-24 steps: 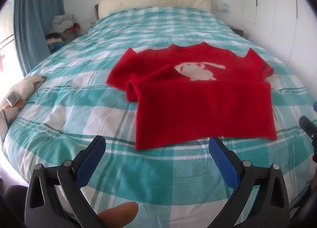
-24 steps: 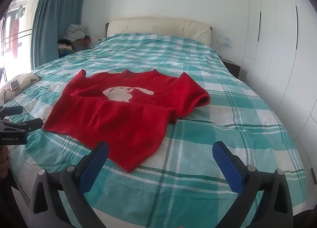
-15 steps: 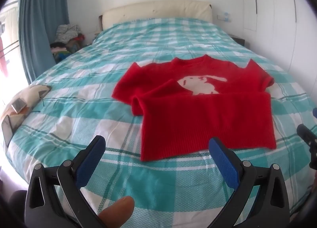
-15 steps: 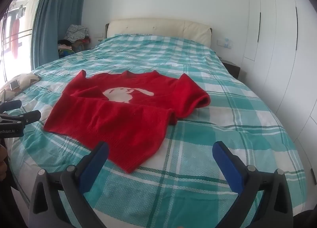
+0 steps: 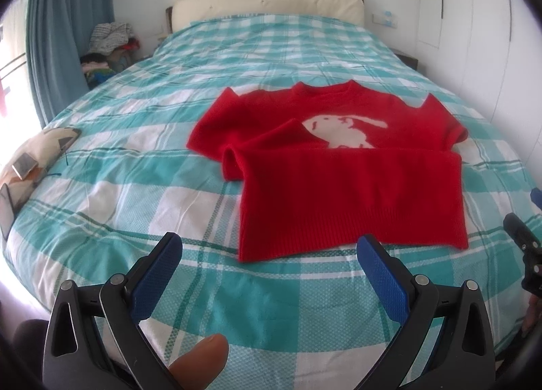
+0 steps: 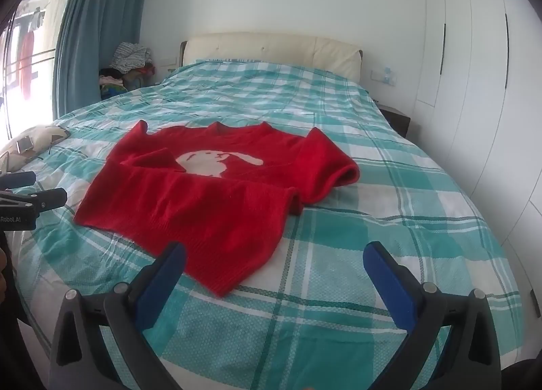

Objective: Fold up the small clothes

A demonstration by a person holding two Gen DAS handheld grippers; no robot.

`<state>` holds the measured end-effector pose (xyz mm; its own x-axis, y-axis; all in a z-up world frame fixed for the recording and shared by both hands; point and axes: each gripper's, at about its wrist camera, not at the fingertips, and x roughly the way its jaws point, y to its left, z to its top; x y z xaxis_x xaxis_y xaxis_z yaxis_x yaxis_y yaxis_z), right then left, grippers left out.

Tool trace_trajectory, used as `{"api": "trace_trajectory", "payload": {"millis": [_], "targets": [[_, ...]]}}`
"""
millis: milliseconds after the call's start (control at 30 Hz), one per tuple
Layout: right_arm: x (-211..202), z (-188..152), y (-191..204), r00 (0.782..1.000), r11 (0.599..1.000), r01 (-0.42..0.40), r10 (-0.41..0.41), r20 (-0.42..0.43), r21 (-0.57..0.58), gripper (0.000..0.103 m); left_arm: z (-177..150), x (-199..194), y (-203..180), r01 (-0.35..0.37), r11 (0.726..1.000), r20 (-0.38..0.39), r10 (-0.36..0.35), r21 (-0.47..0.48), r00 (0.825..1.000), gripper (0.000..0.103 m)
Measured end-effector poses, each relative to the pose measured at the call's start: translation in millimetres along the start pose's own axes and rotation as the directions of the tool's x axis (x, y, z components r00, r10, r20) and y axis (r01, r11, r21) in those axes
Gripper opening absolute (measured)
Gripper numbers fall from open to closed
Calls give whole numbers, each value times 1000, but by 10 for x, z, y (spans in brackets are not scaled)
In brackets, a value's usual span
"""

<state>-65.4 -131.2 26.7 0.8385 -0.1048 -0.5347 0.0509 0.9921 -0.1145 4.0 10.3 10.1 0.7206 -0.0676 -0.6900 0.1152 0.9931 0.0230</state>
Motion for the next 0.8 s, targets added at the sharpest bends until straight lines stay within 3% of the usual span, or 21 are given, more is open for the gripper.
{"api": "trace_trajectory", "payload": {"millis": [800], "targets": [[44,-17,42,1000,1000,0,0,-5,-8,103,1,-17,-36,-47,999,16,46,26,999,103]]}}
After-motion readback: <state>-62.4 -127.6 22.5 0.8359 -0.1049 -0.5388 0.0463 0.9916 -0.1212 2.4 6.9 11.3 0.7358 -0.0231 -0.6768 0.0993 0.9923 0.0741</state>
